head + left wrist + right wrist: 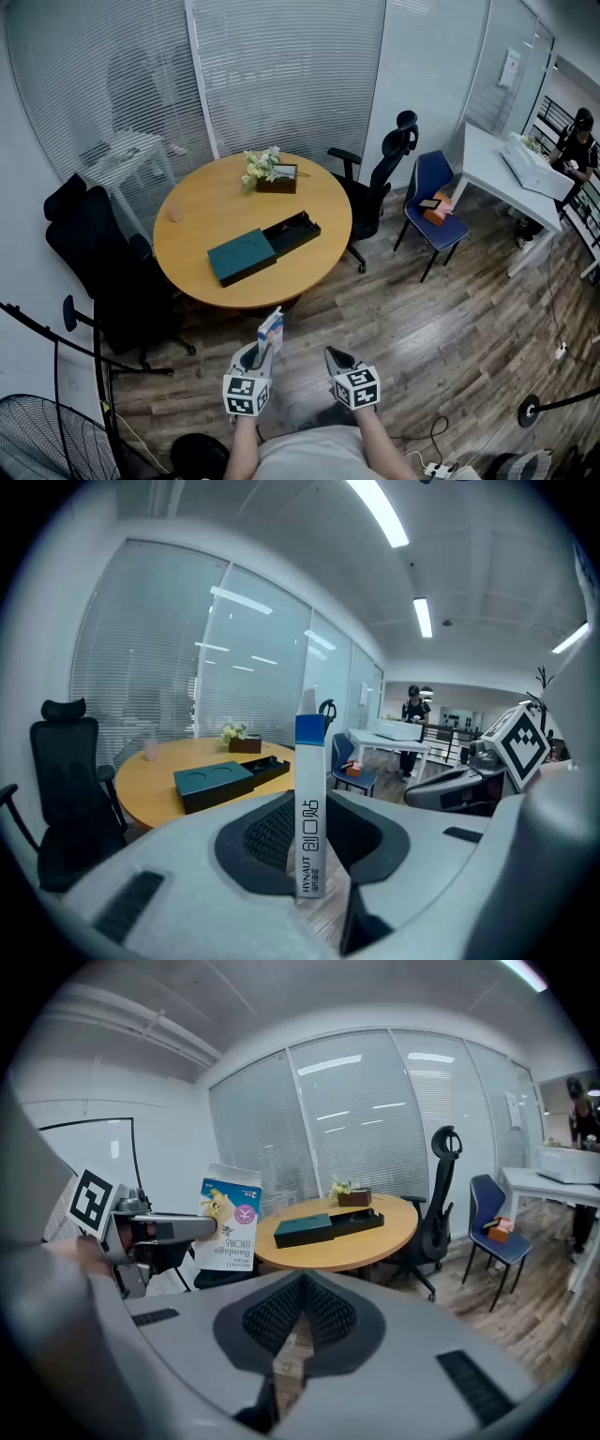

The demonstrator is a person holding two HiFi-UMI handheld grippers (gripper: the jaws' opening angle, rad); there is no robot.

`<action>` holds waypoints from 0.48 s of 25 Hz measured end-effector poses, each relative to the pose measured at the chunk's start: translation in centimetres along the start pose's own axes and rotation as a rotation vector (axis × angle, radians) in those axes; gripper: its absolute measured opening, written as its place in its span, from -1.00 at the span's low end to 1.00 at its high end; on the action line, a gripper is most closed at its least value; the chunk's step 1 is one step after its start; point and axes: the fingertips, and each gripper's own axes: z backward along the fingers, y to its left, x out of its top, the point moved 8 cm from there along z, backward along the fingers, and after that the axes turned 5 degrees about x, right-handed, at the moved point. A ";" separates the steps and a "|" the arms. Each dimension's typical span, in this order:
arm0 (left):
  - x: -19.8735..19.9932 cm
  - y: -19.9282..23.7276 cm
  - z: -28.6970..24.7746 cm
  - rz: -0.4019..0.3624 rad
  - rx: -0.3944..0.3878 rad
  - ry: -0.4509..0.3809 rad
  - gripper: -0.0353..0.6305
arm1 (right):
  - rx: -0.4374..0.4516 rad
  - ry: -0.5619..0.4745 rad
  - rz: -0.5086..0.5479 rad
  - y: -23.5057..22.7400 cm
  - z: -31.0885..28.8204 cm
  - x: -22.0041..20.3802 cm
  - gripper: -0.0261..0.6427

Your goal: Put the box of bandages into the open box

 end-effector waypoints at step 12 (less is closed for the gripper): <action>0.0 0.1 -0.5 0.001 -0.021 0.009 -0.64 | -0.036 -0.025 -0.031 -0.1 0.3 0.0 -0.93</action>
